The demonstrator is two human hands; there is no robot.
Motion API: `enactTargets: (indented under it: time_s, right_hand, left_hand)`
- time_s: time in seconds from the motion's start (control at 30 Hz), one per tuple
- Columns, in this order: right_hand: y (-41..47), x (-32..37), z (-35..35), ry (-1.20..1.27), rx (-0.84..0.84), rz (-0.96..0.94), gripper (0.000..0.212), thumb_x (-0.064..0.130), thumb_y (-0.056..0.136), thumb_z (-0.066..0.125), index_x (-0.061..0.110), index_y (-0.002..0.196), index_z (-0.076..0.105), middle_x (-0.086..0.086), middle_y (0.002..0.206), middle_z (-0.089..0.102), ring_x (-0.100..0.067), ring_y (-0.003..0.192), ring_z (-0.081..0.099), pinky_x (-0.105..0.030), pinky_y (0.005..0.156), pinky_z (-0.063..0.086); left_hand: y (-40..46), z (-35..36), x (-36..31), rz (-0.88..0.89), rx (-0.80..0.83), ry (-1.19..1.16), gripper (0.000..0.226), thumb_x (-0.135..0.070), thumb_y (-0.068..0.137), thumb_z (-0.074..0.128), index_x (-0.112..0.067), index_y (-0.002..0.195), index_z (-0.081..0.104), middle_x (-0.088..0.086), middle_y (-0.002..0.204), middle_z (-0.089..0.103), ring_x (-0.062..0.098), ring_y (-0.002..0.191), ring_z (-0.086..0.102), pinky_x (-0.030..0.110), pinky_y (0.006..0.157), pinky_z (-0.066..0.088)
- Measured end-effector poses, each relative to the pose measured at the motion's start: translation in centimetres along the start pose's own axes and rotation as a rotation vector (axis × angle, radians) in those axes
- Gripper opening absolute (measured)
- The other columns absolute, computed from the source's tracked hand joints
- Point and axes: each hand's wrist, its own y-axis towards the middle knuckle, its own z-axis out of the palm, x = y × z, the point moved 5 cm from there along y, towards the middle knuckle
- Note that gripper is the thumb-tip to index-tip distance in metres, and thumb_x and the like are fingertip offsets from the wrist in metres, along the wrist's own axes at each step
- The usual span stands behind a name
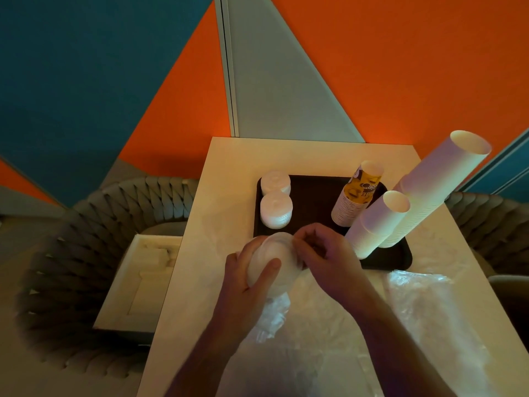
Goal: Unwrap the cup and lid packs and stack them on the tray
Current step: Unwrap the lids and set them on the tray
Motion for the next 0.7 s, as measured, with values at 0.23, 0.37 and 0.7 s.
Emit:
enactTargets:
  time_s: [0.23,0.37,0.7]
  right_hand:
    - [-0.3,-0.9,0.6,0.097,0.178,0.164,0.025,0.029,0.085,0.079,0.033,0.109,0.072,0.010,0.100,0.075,-0.010,0.095,0.071,-0.031,0.082,0.061]
    - [0.1,-1.7,0.5,0.233,0.176,0.187,0.025,0.027,0.086,0.077,0.017,0.109,0.073,-0.003,0.103,0.075,-0.019,0.097,0.072,-0.035,0.083,0.061]
    - [5.0,-8.0,-2.2,-0.110,-0.139,-0.014,0.026,0.022,0.107,0.050,0.024,0.126,0.067,0.017,0.117,0.069,0.006,0.107,0.060,-0.006,0.083,0.045]
  left_hand:
    - [0.3,0.1,0.6,0.015,0.011,0.031,0.043,-0.067,0.078,0.066,-0.070,0.115,0.042,-0.020,0.124,0.048,-0.008,0.107,0.053,0.009,0.073,0.050]
    - [0.5,0.1,1.0,0.045,0.020,0.080,0.054,-0.067,0.073,0.067,-0.069,0.121,0.042,-0.016,0.125,0.049,0.000,0.110,0.055,0.024,0.083,0.057]
    - [0.1,-1.8,1.8,0.018,-0.071,0.058,0.049,-0.036,0.090,0.069,-0.069,0.116,0.046,-0.018,0.125,0.046,-0.002,0.105,0.053,0.018,0.069,0.054]
